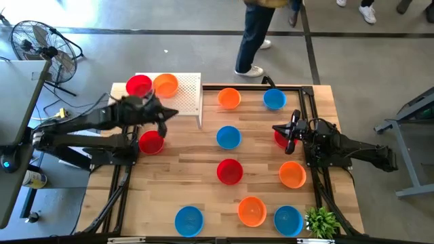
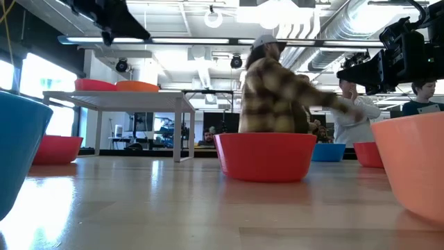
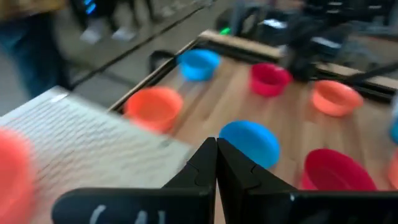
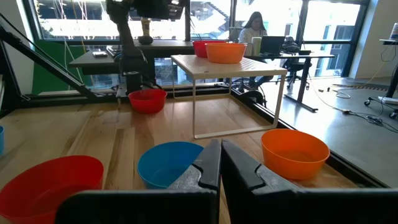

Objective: Pick & Place Mini bowls
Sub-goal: Put the blue bowl on the shelf

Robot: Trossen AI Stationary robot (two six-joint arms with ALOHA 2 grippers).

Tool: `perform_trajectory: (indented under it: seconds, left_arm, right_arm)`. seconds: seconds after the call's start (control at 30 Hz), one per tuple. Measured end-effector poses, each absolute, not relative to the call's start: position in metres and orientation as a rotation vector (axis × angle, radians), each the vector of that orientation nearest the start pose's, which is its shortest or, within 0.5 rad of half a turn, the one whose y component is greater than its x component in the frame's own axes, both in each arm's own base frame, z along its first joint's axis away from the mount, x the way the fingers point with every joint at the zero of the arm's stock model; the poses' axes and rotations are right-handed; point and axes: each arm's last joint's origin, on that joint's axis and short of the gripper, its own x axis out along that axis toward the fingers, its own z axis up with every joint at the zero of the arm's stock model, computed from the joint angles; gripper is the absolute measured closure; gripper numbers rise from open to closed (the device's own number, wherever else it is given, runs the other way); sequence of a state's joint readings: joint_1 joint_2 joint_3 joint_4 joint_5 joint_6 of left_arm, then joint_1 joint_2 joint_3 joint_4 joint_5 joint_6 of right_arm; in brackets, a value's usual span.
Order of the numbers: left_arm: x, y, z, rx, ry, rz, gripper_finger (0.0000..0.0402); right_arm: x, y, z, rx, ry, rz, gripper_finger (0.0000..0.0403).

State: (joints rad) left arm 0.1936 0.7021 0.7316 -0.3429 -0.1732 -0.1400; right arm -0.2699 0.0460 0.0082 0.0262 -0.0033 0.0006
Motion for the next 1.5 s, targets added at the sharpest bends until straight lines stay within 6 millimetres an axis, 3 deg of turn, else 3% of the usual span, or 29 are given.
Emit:
perform_trajectory:
  seconds: [0.23,0.53,0.9,1.1,1.2,1.33,1.5]
  left_arm:
    - [0.181,0.01,0.277,-0.013,0.171,0.205,0.0401]
    - [0.206,-0.008,0.253,-0.003,0.074,0.113,0.0401]
    - [0.208,-0.01,0.225,0.009,-0.071,0.093,0.0401]
    - [0.202,-0.011,0.215,0.01,-0.12,0.065,0.0401]
    - [0.201,-0.011,0.211,0.024,-0.104,0.065,0.0401]
    - [0.201,-0.011,0.211,0.056,-0.104,0.067,0.0401]
    - [0.201,-0.01,0.211,0.068,-0.095,0.071,0.0401]
  right_arm:
    - [0.096,-0.027,0.165,0.002,0.011,-0.267,0.0403]
    - [0.096,-0.027,0.165,0.002,0.011,-0.267,0.0402]
    - [0.096,-0.027,0.17,0.014,-0.04,-0.267,0.0402]
    - [0.094,-0.027,0.186,0.131,-0.227,-0.267,0.0402]
    - [0.093,-0.023,0.196,0.104,-0.307,-0.161,0.0403]
    - [0.092,-0.018,0.215,0.156,-0.24,-0.097,0.0403]
    - [0.103,-0.011,0.229,0.209,-0.006,-0.117,0.0403]
